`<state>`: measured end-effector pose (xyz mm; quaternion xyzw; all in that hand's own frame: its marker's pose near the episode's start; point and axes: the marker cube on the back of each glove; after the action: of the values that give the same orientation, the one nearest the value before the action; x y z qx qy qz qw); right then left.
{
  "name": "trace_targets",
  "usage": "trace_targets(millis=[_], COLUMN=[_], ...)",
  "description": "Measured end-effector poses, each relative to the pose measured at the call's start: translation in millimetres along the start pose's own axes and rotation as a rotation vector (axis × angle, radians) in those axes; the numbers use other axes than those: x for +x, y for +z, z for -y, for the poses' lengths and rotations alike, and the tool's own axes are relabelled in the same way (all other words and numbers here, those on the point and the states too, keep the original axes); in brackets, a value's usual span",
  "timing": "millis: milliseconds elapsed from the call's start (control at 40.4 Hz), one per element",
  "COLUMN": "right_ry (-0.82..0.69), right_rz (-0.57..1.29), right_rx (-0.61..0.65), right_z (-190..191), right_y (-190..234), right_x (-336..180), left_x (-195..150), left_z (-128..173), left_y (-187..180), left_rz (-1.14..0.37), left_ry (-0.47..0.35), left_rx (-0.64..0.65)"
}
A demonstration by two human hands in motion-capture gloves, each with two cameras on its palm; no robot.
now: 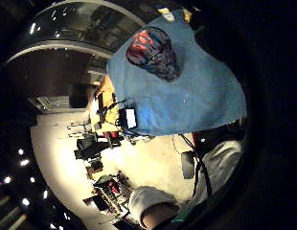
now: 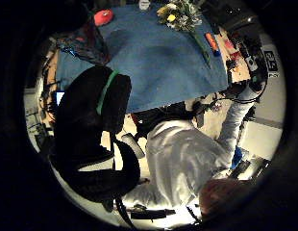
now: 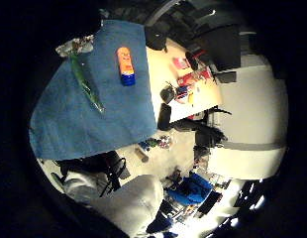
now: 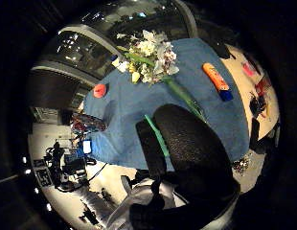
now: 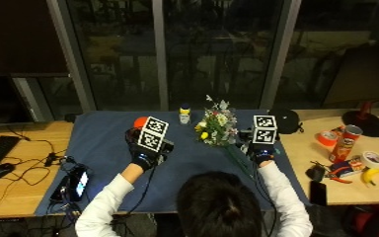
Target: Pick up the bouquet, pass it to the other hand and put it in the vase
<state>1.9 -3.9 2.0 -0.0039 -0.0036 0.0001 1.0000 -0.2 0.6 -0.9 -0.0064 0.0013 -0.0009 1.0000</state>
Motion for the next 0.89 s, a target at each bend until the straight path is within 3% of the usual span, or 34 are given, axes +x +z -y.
trace_targets(millis=[198, 569, 891], right_ry=[0.018, -0.056, 0.055], right_rz=[-0.013, 0.135, 0.155], right_rx=[-0.008, -0.105, -0.167], right_z=[1.8, 12.2, 29.4], right_y=[-3.7, -13.7, -16.1], right_x=[9.7, -4.6, -0.1], left_x=[-2.9, 2.8, 21.2], left_z=[1.1, 18.7, 45.3], left_y=[-2.6, 12.7, 12.0], left_rz=[-0.004, -0.194, -0.259], left_ry=[0.001, 0.035, 0.083], left_rx=[-0.006, 0.094, 0.138])
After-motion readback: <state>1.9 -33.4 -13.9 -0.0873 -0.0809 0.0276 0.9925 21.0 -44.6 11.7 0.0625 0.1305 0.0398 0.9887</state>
